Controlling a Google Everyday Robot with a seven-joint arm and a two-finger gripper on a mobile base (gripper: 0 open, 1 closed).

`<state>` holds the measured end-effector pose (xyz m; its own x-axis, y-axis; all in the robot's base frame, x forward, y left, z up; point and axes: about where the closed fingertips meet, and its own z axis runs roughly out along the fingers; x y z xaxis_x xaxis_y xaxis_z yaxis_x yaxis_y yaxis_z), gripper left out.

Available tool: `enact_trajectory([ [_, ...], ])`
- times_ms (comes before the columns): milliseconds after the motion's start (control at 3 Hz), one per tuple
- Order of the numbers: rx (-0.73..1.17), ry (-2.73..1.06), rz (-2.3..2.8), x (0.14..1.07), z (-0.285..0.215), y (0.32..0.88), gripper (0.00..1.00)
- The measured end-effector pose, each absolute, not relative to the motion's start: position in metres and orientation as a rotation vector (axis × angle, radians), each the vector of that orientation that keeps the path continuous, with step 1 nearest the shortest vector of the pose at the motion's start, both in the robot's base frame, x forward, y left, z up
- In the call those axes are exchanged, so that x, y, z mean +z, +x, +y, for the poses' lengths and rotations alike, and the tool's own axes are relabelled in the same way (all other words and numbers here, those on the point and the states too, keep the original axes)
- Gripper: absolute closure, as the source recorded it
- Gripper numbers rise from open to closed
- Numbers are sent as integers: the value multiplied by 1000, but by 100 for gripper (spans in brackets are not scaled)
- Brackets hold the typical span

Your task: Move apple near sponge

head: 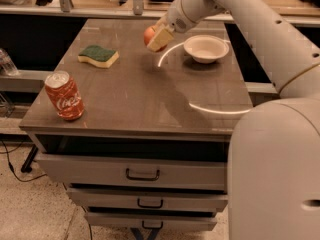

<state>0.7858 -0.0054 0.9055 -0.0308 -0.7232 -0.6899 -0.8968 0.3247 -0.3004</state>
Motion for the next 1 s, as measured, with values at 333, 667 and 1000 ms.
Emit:
enact_trajectory([
  [333, 293, -1483, 1803, 885, 4, 775, 100],
  [667, 339, -1524, 1755, 882, 34, 770, 100],
  [1000, 382, -1547, 1697, 888, 63, 769, 100],
])
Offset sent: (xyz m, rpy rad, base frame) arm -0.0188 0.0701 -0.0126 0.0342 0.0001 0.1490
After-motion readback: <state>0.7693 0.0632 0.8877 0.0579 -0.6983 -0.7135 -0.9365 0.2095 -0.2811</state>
